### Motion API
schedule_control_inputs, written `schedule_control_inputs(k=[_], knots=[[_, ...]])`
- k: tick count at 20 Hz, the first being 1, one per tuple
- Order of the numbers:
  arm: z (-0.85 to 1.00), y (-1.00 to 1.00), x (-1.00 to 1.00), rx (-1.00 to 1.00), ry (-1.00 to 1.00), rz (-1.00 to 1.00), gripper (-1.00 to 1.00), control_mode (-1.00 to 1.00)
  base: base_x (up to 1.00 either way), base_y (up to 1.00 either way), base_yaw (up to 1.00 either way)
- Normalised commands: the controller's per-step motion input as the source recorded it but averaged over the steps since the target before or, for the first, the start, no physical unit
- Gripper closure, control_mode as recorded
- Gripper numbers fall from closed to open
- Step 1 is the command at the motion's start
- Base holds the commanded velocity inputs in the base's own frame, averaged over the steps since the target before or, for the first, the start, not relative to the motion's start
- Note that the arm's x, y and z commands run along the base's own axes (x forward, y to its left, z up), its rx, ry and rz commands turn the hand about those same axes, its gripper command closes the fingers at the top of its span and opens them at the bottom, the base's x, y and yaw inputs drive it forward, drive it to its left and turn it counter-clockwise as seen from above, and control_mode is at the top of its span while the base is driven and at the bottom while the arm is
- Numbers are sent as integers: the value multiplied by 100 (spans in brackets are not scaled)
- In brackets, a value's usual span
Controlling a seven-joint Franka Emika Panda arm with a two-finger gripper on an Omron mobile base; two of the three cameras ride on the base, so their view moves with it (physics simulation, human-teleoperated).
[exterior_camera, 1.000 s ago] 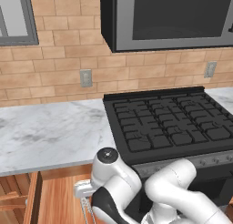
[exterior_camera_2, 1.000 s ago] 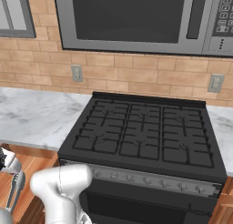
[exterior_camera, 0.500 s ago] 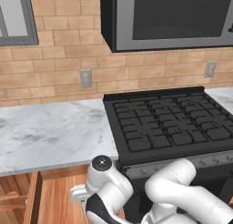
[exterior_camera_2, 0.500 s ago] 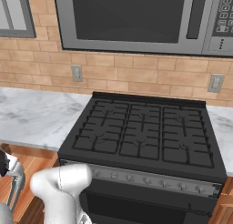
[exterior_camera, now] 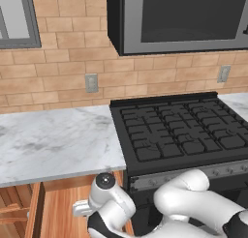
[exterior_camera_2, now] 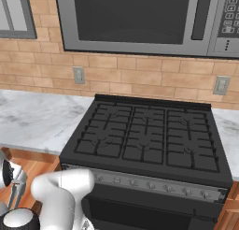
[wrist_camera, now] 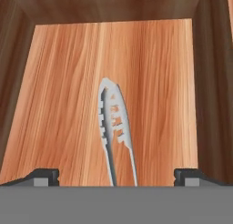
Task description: Take the tongs from the drawer on the left and place them on the dining counter next to the tray containing the hot dog.
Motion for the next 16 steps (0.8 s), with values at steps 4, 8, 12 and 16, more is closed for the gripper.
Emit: schedule_control_inputs(k=[4, 8, 12, 16], knots=[[-11, 4, 10, -4, 0, 0, -100, -100, 0, 0, 0], [-2, 1, 1, -4, 0, 0, -100, -100, 0, 0, 0], [-4, 1, 2, -2, 0, 0, -100, -100, 0, 0, 0], [-9, 11, 2, 0, 0, 0, -100, -100, 0, 0, 0]])
